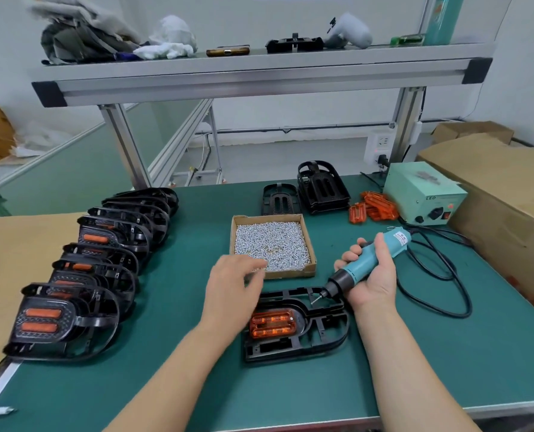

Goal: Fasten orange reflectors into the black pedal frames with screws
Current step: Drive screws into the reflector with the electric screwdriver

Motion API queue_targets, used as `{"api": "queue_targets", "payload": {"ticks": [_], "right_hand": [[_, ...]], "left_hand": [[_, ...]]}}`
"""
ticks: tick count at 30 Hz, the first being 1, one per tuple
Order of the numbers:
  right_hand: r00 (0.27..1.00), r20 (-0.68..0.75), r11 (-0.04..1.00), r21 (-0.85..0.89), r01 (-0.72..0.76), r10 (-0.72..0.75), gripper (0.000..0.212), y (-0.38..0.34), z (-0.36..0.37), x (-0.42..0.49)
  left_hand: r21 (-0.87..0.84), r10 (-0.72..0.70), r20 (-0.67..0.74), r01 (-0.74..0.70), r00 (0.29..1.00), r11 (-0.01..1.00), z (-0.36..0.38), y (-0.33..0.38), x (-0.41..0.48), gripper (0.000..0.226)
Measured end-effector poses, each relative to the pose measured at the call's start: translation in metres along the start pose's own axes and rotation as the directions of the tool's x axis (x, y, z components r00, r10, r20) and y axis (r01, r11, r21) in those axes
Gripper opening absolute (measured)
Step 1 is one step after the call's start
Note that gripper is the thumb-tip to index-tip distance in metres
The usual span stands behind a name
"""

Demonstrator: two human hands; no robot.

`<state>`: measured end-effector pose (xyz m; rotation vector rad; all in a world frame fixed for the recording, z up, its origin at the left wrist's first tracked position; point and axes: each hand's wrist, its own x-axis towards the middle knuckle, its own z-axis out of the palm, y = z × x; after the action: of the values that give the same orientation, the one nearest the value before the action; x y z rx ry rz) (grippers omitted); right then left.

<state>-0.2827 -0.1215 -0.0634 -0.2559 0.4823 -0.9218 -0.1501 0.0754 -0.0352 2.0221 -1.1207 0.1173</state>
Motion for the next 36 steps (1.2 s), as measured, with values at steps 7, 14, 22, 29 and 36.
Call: {"api": "queue_targets", "payload": {"ticks": [7, 14, 22, 29, 36], "right_hand": [[1.000, -0.003, 1.000, -0.031, -0.004, 0.004, 0.028, 0.003, 0.000, -0.003], [1.000, 0.000, 1.000, -0.025, 0.001, -0.001, 0.027, 0.000, 0.002, -0.002], [1.000, 0.000, 1.000, -0.029, 0.004, -0.004, 0.027, -0.001, 0.001, -0.002], [1.000, 0.000, 0.999, -0.037, 0.005, -0.005, 0.026, 0.000, 0.001, -0.003], [1.000, 0.002, 0.999, -0.036, -0.006, 0.006, 0.027, -0.001, -0.001, -0.004]], "left_hand": [[0.382, -0.143, 0.246, 0.040, 0.959, 0.923, 0.001, -0.012, 0.075, 0.035], [0.449, -0.171, 0.519, -0.096, 0.838, 0.888, 0.016, -0.014, 0.094, 0.025], [0.409, -0.068, 0.432, -0.128, 0.899, 0.904, 0.019, -0.015, 0.084, 0.019], [0.082, -0.074, 0.226, 0.057, 0.971, 0.995, 0.016, -0.012, 0.070, 0.011], [-0.305, -0.231, 0.250, 0.303, 0.940, 0.903, 0.007, -0.005, 0.031, 0.015]]}}
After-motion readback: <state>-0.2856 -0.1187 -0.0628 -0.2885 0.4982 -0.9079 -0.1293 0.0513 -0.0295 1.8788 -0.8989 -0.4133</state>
